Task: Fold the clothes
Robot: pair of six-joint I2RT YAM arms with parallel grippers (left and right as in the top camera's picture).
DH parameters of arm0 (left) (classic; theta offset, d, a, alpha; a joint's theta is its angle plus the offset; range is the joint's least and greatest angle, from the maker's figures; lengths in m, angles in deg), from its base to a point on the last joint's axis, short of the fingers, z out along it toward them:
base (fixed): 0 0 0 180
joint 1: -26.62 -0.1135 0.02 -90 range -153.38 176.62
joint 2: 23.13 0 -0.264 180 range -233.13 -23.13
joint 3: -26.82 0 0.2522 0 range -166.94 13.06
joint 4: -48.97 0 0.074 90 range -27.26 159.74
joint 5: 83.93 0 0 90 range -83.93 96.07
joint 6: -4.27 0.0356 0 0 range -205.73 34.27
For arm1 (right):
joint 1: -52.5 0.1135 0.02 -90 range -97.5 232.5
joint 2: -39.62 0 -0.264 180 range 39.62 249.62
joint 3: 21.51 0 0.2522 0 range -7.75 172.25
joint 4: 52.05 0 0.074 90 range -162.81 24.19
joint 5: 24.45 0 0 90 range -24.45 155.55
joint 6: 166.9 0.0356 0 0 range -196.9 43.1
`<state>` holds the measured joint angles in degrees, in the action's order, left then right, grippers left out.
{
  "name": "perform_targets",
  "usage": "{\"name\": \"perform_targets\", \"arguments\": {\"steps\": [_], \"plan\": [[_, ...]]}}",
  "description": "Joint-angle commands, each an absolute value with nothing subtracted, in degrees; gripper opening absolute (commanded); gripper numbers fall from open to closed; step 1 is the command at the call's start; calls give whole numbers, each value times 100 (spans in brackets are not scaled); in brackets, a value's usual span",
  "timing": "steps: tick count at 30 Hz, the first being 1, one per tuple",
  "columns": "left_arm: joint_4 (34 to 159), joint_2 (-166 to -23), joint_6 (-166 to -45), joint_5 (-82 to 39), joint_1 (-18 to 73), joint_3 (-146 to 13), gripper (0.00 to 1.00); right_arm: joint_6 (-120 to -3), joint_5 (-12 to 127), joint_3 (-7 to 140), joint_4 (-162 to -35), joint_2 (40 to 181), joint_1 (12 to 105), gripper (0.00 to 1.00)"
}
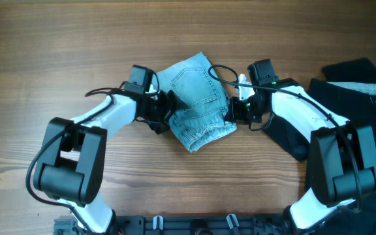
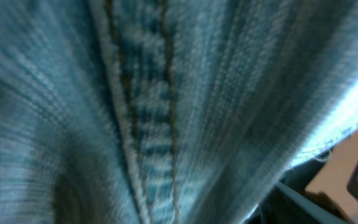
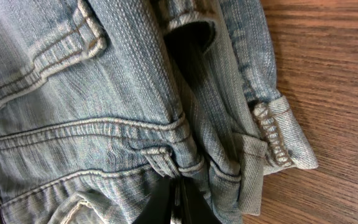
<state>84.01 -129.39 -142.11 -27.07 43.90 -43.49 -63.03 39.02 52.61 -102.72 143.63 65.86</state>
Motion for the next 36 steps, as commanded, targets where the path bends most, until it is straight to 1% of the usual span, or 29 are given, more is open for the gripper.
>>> {"name": "perform_targets", "arguments": {"steps": [1,3,4,6,8,9,12,16,17,20,23,26,31,32,33,34,35,36], "plan": [[8425,-13193,-14495,-1160,4666,-4089,59,-6233,4501,5121,-10366,14656,6604,7],[8323,-13191,-14053,-1099,4659,-4089,40,-6238,4501,5123,-10398,14632,6604,7],[8323,-13188,-13833,-1099,4646,-4096,33,-6236,4501,5128,-10442,14599,6604,7],[8452,-13164,-13347,-1156,4569,-4151,17,-6240,4501,5180,-10621,14464,6604,6],[8946,-13072,-12950,-1186,4375,-4347,6,-6240,4499,5333,-10978,14203,6604,6],[9341,-12961,-12657,-1186,4196,-4546,4,-6316,4499,5469,-11227,13961,6604,6],[10213,-12583,-12099,-1210,3658,-5152,4,-6391,4499,5803,-11644,13316,6604,7],[10653,-12216,-11632,-1250,2749,-6002,4,-6316,4499,6238,-11738,12536,6604,8],[10613,-12207,-11599,-1245,2515,-6148,4,-6306,4499,6293,-11716,12398,6604,8],[9925,-12310,-11616,-1228,1658,-6277,4,-6279,4499,6312,-11681,12175,6604,8],[9383,-12552,-11830,-1151,1109,-6277,4,-6284,4501,6312,-11679,12179,6604,8],[9022,-12981,-12073,-1116,703,-6277,4,-6297,4501,6312,-11640,12179,6604,8],[8867,-13693,-12351,-1114,491,-6277,4,-6299,4503,6312,-11640,12179,6604,9],[8908,-13783,-12447,-1121,491,-6275,8,-6299,4503,6312,-11640,12179,6604,9],[8963,-13827,-12571,-1156,491,-6275,29,-6301,4506,6312,-11640,12179,6604,9],[8965,-13824,-12567,-1217,493,-6277,53,-6301,4506,6312,-11640,12179,6604,9],[8972,-13789,-12565,-1317,491,-6277,72,-6303,4506,6312,-11640,12179,6604,9],[8972,-13750,-12560,-1446,484,-6277,81,-6332,4506,6312,-11642,12179,6604,9]]}}
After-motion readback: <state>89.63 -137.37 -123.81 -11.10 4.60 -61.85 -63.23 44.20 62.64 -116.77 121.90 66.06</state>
